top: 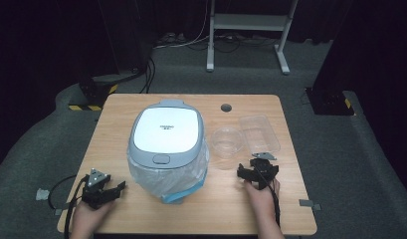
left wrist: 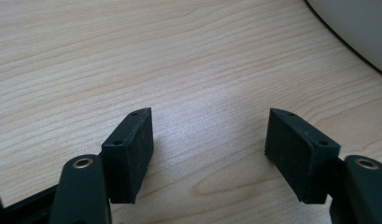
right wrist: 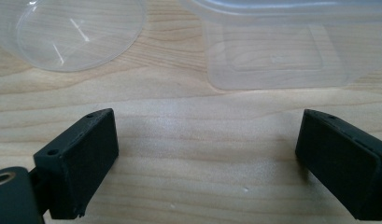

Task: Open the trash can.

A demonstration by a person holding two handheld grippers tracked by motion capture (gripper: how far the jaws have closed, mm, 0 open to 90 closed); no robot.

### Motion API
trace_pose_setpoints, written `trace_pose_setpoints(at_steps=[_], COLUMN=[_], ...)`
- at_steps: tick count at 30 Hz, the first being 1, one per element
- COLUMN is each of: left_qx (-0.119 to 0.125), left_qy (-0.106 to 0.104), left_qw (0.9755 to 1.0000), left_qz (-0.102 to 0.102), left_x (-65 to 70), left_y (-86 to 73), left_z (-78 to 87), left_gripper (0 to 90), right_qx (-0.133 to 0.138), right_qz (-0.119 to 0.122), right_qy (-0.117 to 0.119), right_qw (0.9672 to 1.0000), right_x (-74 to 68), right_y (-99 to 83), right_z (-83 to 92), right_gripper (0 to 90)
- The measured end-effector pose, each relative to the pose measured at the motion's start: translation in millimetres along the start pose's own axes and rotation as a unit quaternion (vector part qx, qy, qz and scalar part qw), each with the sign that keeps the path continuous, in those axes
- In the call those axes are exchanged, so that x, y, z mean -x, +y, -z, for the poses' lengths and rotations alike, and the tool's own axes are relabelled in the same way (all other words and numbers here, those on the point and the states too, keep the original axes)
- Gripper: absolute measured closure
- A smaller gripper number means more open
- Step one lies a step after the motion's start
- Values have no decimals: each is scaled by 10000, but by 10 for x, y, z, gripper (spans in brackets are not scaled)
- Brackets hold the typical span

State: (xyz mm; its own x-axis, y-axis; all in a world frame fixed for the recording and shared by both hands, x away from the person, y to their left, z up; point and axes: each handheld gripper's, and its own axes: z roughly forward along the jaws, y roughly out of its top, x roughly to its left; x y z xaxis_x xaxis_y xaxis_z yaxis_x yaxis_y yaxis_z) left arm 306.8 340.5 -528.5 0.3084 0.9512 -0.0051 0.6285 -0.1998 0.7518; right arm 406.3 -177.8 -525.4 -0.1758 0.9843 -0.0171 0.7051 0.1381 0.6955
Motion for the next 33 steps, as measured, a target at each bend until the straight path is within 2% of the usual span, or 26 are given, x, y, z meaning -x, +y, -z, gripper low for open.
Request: trace_pose_setpoints(at_steps=[12, 17, 23, 26, 27, 30, 31, 33], left_qx=[-25, 255, 410, 410, 410, 559, 606, 772], left_qy=[5, 71, -100, -428, -428, -652, -726, -774], left_qw=[10000, 9995, 9990, 9982, 9982, 9963, 9955, 9940], left_qz=[8, -181, -127, -12, -12, -42, 6, 7], left_x=[-8, 25, 6, -4, -4, 29, 34, 54], left_y=[-14, -25, 30, 98, 98, 155, 170, 183], left_z=[29, 110, 198, 239, 239, 290, 300, 322], left_gripper=[329, 344, 337, 341, 341, 353, 353, 345], right_qx=[-4, -4, -4, -4, -4, -5, -4, -4], right_qz=[9, 11, 11, 12, 12, 11, 12, 12], right_qy=[14, 19, 14, 15, 15, 15, 15, 14], right_qw=[10000, 10000, 10000, 10000, 10000, 10000, 10000, 10000], right_x=[2, 3, 2, 3, 3, 2, 3, 3], right_y=[-2, -1, -1, -1, -1, -1, -1, -1], right_z=[2, 1, 2, 2, 2, 2, 2, 2], right_gripper=[57, 57, 57, 57, 57, 57, 57, 57])
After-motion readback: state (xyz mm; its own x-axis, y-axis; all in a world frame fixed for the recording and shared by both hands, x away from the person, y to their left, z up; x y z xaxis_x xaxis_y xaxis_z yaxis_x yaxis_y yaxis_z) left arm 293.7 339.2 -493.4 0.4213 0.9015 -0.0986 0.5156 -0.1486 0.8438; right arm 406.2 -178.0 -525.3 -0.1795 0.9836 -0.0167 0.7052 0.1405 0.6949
